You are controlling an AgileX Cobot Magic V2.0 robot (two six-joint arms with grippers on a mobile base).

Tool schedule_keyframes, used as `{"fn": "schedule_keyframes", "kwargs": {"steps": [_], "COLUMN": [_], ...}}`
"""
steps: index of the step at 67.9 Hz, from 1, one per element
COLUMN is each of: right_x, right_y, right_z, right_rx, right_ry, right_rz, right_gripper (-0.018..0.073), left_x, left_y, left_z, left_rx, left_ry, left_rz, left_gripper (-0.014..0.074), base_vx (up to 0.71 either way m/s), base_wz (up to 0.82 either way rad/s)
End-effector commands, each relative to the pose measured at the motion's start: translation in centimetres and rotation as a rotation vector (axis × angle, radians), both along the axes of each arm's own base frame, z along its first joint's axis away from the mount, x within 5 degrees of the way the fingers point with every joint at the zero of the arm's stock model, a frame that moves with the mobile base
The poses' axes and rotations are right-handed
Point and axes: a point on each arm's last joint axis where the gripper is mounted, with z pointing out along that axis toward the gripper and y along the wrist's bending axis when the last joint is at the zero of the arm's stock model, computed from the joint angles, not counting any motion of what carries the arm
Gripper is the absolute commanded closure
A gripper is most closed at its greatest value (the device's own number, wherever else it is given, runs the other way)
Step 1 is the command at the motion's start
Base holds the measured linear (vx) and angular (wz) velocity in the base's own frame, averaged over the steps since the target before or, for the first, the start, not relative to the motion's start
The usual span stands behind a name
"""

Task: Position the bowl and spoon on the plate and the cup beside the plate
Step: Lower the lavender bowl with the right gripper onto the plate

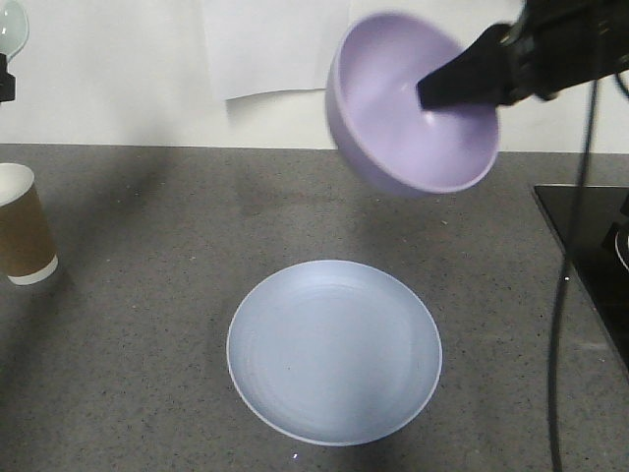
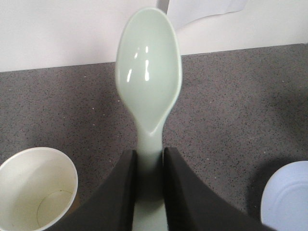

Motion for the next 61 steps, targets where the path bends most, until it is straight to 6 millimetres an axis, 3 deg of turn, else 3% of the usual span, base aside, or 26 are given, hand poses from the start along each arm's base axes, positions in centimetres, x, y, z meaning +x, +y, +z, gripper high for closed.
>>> {"fn": "schedule_keyframes", "kwargs": {"steps": [1,16,29,45,61], "right_x": [0.0,1.5,2.3,3.0,2.8], "right_y": [2.0,6.6,8.6,9.1,9.9], "right_z": [-1.0,-6.1,-9.3,-11.3,-11.6], "right_rx": [-0.084,-0.251,-0.359,-0.381,-0.392], "right_ry": [0.064,0.170,0.234,0.291,0.294], "right_rz": [0.063,0.164,0.194,0.187,0.207], "right_gripper": [0.0562,0.0562,0.0562,0.0562,0.0562], "left_x": [-0.7,-0.7,-0.7,-0.7,-0.7], "left_y": [-0.1,-0.1,-0.1,-0.1,-0.1], "left_z": [2.0,2.0,2.0,2.0,2.0], "left_rx": [-0.028,-0.028,-0.028,-0.028,-0.027], "left_ry": [-0.107,-0.107,-0.106,-0.105,-0.105], "left_rz": [0.018,0.018,0.018,0.017,0.017], "left_gripper": [0.0603,0.0603,0.0603,0.0603,0.0603], "base_vx": [0.00,0.00,0.00,0.00,0.00], "base_wz": [0.00,0.00,0.00,0.00,0.00]}}
